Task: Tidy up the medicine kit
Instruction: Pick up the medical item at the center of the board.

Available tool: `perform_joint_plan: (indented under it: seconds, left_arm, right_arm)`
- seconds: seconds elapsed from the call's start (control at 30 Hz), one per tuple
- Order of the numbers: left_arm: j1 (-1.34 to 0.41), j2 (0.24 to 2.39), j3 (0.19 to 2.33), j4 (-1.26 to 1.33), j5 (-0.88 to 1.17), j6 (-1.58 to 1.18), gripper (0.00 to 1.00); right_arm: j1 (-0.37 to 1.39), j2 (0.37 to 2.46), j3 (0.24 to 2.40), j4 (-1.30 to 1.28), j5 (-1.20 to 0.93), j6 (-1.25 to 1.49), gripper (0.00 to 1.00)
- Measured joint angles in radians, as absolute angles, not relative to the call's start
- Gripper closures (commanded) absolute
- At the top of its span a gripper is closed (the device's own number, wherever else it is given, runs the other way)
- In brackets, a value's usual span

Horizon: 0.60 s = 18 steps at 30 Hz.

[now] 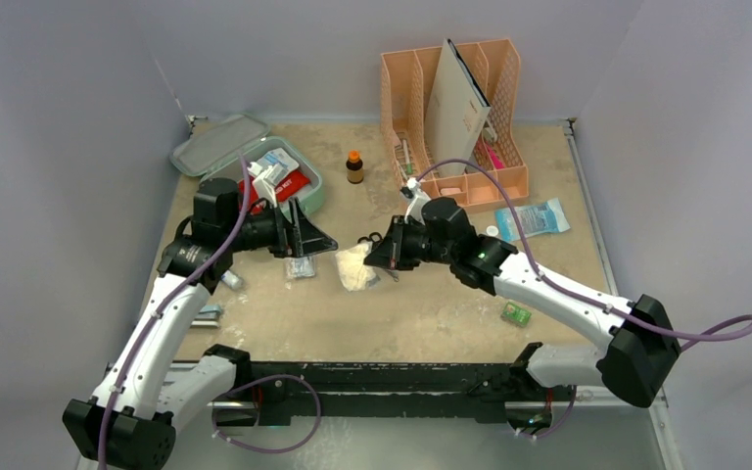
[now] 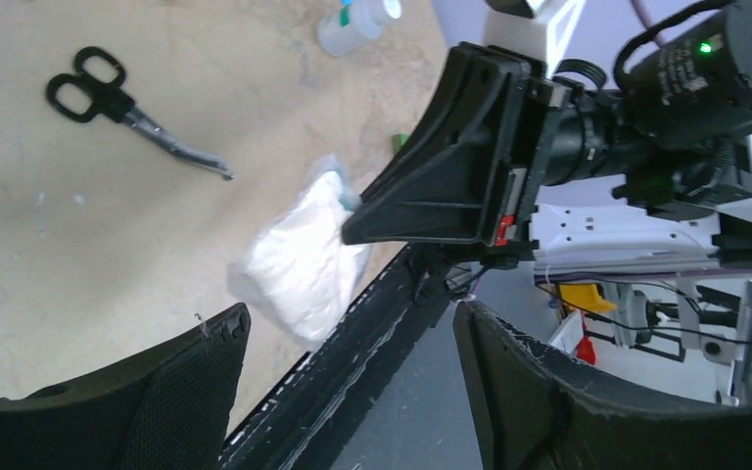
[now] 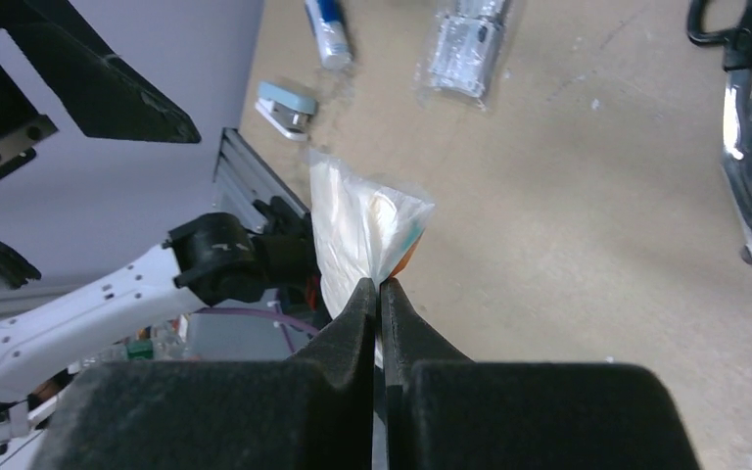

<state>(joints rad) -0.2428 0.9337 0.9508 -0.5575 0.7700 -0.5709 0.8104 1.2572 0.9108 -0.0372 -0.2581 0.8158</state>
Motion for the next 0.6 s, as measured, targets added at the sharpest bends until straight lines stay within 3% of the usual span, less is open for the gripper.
perform_joint_plan:
  seconds: [0.47, 0.6]
  left_arm:
    - [-0.243, 0.916, 0.899, -0.463, 0.856, -0.697, 0.39]
    - [-0.243, 0.918, 0.886, -0.435, 0.857, -0.707, 0.48]
  right_arm:
    - [0.81, 1.132, 0.844, 0.166, -0.225, 0.96, 1.0]
    - [0.81, 1.138, 0.825, 0.2, -0.206, 0.994, 1.0]
